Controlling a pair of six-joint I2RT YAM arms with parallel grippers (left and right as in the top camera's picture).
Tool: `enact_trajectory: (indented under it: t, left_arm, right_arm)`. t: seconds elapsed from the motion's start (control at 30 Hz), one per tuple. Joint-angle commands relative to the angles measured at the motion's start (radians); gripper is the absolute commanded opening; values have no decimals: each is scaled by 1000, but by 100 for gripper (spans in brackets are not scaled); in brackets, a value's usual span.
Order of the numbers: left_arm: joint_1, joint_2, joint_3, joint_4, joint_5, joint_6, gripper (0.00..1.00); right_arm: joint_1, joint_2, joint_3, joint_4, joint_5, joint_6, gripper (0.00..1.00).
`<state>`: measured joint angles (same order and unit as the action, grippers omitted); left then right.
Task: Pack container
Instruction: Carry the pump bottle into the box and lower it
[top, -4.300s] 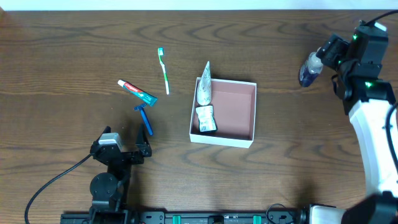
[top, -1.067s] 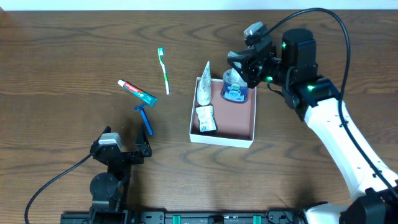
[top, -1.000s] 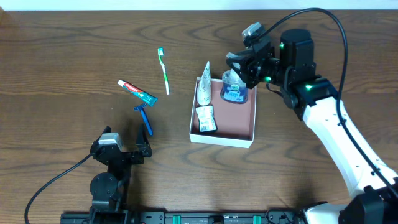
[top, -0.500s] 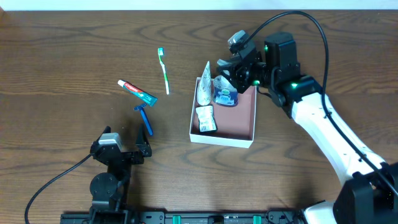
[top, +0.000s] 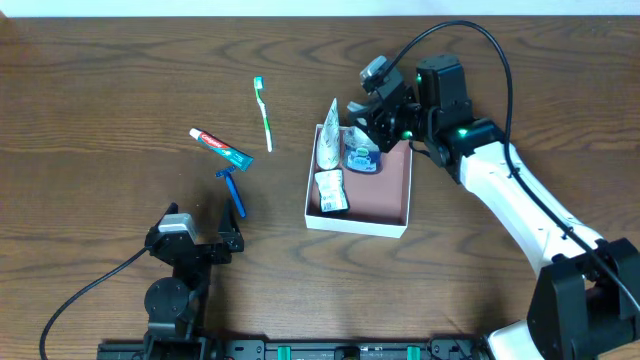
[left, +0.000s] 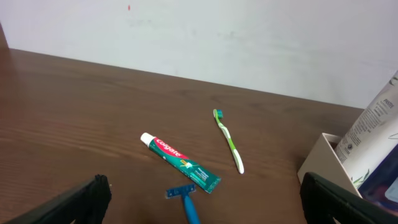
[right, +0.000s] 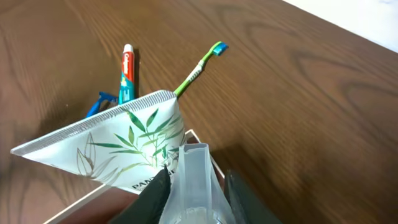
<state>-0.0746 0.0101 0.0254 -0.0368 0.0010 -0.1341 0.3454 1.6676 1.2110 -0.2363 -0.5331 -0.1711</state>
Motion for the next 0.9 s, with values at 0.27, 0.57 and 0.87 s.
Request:
enact_trajectory:
  t: [0.27,0.57,0.87]
  left_arm:
    - [3,-6,-21,-37,-9,-1,98]
    - [3,-6,-21,-37,-9,-1,98]
    - [3,-6,-21,-36,-9,-1,98]
  right_arm:
    - [8,21,20,9,-20,-79,32]
    - [8,21,20,17,-21,-92,31]
    - [18,21,20,20,-40,-92,28]
